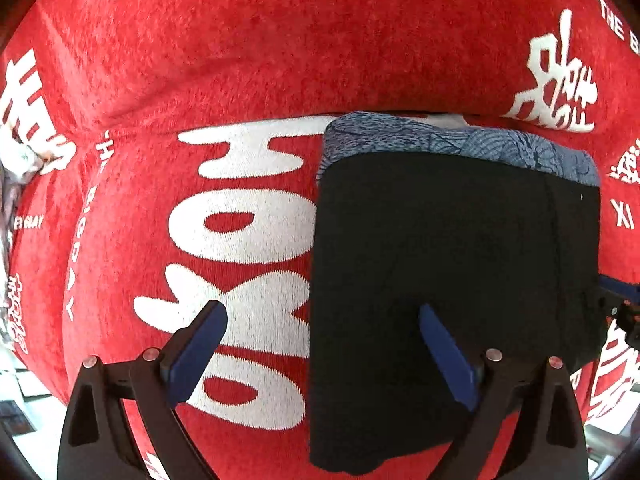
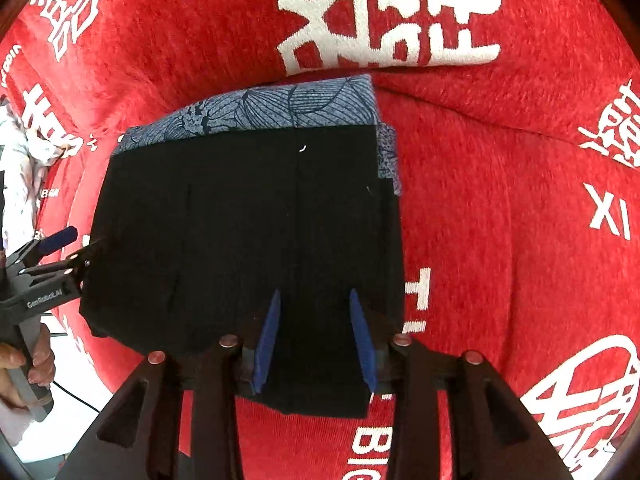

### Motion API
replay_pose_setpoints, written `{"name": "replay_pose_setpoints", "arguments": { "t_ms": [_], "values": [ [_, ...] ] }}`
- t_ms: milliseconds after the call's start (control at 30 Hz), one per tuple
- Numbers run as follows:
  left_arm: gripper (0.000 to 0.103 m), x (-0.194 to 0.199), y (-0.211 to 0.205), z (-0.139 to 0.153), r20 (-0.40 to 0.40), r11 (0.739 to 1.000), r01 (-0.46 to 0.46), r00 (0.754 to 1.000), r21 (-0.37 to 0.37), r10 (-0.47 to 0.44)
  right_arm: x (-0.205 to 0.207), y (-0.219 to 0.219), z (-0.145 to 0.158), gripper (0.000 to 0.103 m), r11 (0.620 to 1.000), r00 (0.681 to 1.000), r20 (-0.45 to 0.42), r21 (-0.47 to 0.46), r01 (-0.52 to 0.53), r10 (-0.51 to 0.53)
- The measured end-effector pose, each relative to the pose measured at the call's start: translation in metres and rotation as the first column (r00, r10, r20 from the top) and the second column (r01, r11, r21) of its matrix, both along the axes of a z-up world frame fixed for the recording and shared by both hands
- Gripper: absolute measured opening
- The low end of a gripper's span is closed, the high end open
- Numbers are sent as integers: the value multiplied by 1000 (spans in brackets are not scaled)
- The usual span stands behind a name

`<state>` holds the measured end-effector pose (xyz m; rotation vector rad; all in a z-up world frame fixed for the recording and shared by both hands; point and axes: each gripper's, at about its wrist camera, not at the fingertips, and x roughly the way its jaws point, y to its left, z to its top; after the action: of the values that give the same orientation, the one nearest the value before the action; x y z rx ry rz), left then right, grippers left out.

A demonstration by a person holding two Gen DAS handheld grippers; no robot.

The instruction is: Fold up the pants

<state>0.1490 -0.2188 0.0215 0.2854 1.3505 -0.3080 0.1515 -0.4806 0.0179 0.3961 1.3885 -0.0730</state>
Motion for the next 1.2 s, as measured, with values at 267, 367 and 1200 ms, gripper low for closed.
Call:
{"name": "replay_pose_setpoints", "arguments": {
  "t_ms": [267,367,1200],
  "values": [
    [97,8,3,0,-21,1000,-3,1000,2,3,-8,-1,0,54,999,1000,-11,-20,27,-27],
    [103,8,2,-1,-27,1000,-10,1000,11,10,-14,-4,0,56,999,999,-5,-1,50,-50],
    [103,11,2,-4,-49,1000,-13,999,12,13,-38,-6,10,59,996,997,9,43,80,-81]
  ]
}}
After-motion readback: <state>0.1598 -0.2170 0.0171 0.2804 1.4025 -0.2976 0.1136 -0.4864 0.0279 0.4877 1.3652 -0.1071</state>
